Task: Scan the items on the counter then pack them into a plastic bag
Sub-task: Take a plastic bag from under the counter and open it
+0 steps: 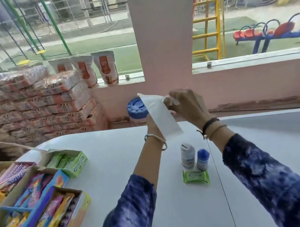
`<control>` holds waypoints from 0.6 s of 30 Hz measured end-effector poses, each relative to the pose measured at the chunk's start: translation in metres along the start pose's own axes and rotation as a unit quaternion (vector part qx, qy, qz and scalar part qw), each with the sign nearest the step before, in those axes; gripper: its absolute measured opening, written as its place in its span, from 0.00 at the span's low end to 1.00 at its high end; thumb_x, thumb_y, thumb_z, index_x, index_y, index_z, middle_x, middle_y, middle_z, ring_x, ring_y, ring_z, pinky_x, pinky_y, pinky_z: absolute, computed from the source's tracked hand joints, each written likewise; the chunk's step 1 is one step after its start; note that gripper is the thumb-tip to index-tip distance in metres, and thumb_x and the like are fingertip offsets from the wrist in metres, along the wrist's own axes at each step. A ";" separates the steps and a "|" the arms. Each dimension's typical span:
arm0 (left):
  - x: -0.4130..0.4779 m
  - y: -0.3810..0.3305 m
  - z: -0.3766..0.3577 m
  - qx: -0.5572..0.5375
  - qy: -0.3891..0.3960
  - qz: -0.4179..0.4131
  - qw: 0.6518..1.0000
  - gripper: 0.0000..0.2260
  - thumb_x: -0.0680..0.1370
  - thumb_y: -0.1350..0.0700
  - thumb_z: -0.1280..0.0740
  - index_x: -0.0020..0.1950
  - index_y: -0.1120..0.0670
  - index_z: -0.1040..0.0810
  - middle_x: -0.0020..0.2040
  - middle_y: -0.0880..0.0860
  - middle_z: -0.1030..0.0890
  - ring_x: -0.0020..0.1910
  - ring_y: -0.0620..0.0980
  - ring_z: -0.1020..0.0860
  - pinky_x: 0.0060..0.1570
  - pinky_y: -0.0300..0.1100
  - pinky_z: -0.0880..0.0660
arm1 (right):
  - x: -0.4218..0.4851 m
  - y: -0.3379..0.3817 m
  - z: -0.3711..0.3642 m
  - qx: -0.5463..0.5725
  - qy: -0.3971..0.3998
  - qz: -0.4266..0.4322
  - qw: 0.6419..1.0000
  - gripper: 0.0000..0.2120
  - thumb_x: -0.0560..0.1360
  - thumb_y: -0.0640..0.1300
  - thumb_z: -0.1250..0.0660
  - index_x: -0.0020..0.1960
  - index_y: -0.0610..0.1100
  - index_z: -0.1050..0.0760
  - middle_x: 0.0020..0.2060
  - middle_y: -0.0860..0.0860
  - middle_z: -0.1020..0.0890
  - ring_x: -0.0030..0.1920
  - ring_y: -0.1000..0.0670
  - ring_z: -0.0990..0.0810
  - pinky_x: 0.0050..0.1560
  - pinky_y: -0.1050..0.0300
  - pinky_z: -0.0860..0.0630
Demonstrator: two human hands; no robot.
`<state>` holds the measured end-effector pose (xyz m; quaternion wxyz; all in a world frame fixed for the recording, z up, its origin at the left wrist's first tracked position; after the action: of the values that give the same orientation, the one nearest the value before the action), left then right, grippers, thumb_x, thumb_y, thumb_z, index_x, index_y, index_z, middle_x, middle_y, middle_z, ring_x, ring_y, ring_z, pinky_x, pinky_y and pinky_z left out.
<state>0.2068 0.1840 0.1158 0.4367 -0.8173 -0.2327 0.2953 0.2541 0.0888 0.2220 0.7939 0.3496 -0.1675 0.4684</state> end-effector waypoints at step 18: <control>0.059 0.071 0.040 0.167 -0.073 0.064 0.981 0.10 0.74 0.70 0.42 0.39 0.60 0.25 0.40 0.56 0.22 0.39 0.55 0.23 0.30 0.42 0.22 | -0.027 -0.110 -0.134 0.153 0.307 -0.184 0.921 0.06 0.73 0.37 0.33 0.40 0.34 0.24 0.36 0.43 0.24 0.37 0.48 0.29 0.36 0.58 0.37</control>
<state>0.2303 0.2088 0.0214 0.5289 -0.7225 -0.1583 0.4163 0.3269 0.1326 0.0685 0.8156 0.3305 0.2256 0.4179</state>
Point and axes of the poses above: each hand's wrist, its own x-axis towards the middle knuckle, its own z-axis out of the back of the hand, y = z × x, the point moved 8 cm from there along x, towards the middle knuckle
